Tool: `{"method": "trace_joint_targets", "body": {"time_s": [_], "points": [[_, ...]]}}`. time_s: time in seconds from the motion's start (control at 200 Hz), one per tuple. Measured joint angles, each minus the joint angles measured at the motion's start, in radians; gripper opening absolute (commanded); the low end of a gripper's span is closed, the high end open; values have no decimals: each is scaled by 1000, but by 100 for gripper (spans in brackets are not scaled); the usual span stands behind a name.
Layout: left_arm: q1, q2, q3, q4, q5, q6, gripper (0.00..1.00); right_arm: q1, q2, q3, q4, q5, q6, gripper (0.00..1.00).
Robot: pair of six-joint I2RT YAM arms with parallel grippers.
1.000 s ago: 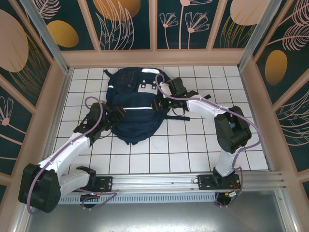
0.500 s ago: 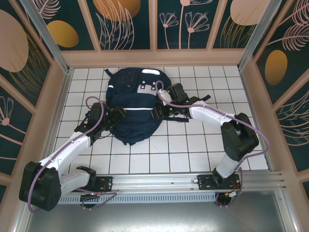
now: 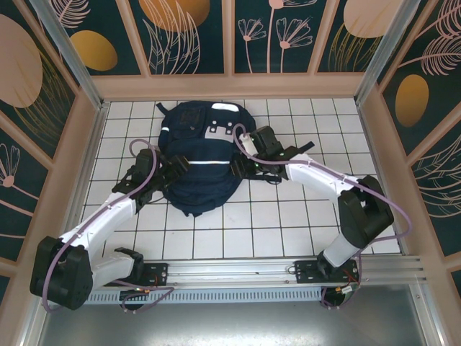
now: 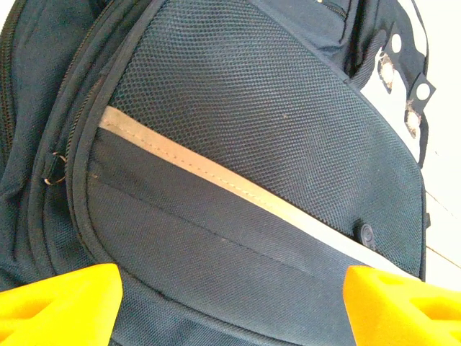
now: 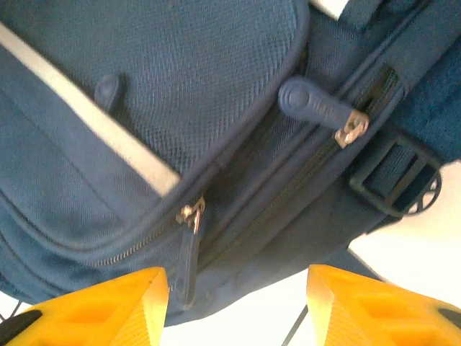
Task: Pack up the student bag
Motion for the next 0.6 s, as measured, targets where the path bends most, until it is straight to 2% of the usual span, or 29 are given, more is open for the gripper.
{"method": "trace_joint_targets", "body": {"time_s": [0.27, 0.375, 0.536, 0.601], "points": [[0, 18, 29, -1, 1, 41, 77, 2, 106, 74, -13, -21, -40, 34], [0, 56, 61, 0, 13, 69, 69, 2, 110, 74, -20, -42, -50, 32], [0, 151, 128, 36, 79, 117, 45, 2, 110, 74, -26, -60, -55, 38], [0, 196, 157, 61, 110, 128, 38, 2, 110, 74, -29, -63, -56, 40]]}}
